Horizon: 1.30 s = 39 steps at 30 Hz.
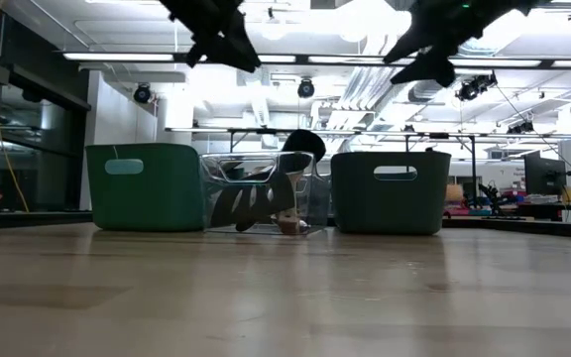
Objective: Pick & Place Kitchen Items
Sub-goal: Return to Home Position
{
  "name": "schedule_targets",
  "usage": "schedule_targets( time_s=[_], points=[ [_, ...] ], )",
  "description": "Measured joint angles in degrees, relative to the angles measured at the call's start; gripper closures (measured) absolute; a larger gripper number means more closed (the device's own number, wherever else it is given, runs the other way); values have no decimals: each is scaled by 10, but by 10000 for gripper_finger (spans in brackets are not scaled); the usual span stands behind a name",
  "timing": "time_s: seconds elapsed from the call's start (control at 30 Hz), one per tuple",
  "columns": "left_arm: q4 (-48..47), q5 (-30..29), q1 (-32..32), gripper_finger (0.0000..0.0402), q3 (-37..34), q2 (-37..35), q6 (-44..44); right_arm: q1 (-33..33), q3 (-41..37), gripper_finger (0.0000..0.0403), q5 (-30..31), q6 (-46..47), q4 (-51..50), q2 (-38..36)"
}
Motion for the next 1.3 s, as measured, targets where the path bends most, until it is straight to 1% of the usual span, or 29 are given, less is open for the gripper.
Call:
schedule_targets(
  time_s=[0.07, 0.2, 0.27, 0.37, 0.43, 0.5, 0.6, 0.73, 0.83, 0.9, 0.97, 1.03, 1.13, 1.3],
  points=[
    [65, 8, -13, 311, -64, -35, -11, 13, -48, 153, -8, 29, 44, -41],
    [213, 25, -28, 311, -217, -124, -63, 37, -124, 153, -7, 79, 133, -111],
    [279, 26, -28, 311, -289, -177, -88, 46, -159, 153, -7, 103, 187, -139],
    [375, 25, -25, 311, -385, -260, -104, 57, -214, 153, -7, 135, 278, -171],
    [414, 25, -26, 311, -436, -317, -105, 63, -248, 153, -7, 152, 331, -185],
    [430, 25, -26, 311, -475, -368, -110, 68, -275, 153, -6, 170, 372, -194],
    [439, 25, -26, 311, -512, -427, -121, 83, -308, 153, 9, 198, 426, -195],
    [440, 17, -26, 311, -548, -473, -124, 126, -356, 153, 74, 217, 506, -190],
    [455, 16, -26, 311, -570, -485, -132, 163, -387, 153, 126, 228, 550, -188],
    [473, 15, -26, 311, -589, -485, -138, 183, -399, 153, 157, 230, 557, -187],
    [502, 15, -26, 311, -609, -484, -144, 195, -409, 153, 174, 231, 559, -188],
    [542, 15, -26, 311, -635, -485, -151, 198, -421, 153, 187, 238, 579, -190],
    [602, 15, -26, 311, -663, -484, -154, 199, -445, 153, 187, 245, 631, -191],
    [586, 13, -26, 311, -661, -494, -133, 198, -484, 153, 184, 245, 702, -198]
  ],
)
